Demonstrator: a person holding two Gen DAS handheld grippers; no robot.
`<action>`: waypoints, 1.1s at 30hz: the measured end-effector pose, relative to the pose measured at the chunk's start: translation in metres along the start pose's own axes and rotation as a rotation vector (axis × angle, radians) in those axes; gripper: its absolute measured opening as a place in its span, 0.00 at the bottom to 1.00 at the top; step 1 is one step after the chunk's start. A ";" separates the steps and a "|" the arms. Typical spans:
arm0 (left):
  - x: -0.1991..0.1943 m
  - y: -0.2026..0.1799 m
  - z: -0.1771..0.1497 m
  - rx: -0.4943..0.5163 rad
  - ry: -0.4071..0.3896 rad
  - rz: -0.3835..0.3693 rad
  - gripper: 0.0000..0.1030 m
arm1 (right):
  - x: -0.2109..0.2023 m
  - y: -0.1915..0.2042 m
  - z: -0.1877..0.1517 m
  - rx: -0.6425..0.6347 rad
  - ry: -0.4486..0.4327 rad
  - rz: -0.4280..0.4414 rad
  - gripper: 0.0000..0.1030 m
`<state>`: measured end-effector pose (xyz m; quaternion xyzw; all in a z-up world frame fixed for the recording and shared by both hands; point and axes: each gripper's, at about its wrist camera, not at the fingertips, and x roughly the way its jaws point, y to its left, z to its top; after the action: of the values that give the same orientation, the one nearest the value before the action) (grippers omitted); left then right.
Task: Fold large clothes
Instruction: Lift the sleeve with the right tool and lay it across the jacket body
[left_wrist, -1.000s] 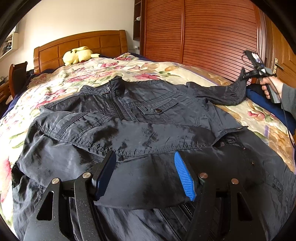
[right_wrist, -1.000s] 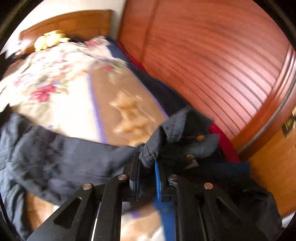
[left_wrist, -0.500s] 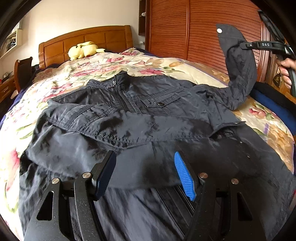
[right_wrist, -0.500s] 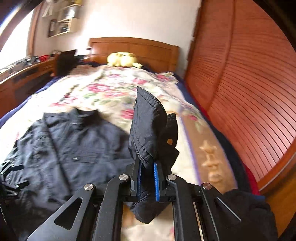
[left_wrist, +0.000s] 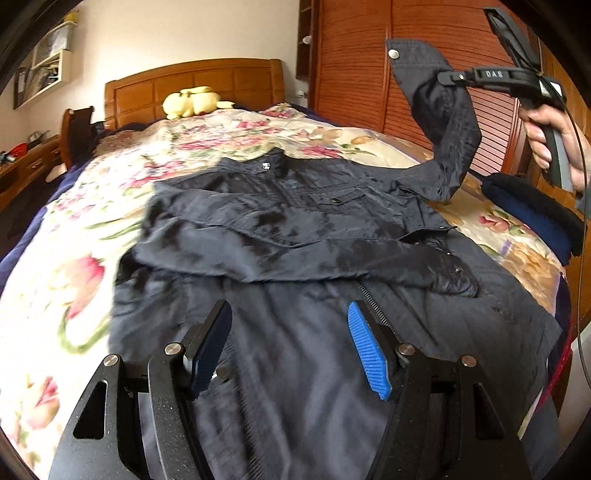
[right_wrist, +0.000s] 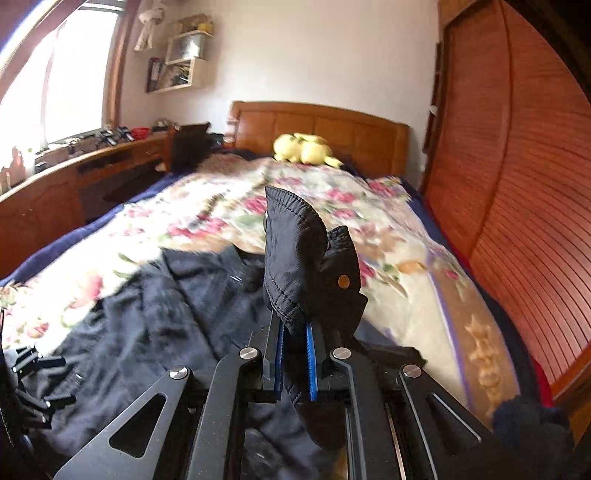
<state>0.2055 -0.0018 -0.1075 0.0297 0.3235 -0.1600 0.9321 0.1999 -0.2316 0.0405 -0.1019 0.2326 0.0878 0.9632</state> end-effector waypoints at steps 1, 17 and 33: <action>-0.007 0.005 -0.002 -0.008 -0.005 0.010 0.65 | -0.005 0.008 0.003 -0.007 -0.013 0.015 0.09; -0.058 0.060 -0.026 -0.060 -0.035 0.094 0.65 | -0.010 0.073 0.010 -0.083 -0.049 0.208 0.09; -0.065 0.076 -0.037 -0.102 -0.043 0.105 0.65 | -0.019 0.085 0.008 -0.096 0.044 0.300 0.09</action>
<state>0.1599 0.0943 -0.1002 -0.0044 0.3091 -0.0945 0.9463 0.1682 -0.1506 0.0429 -0.1141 0.2620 0.2394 0.9279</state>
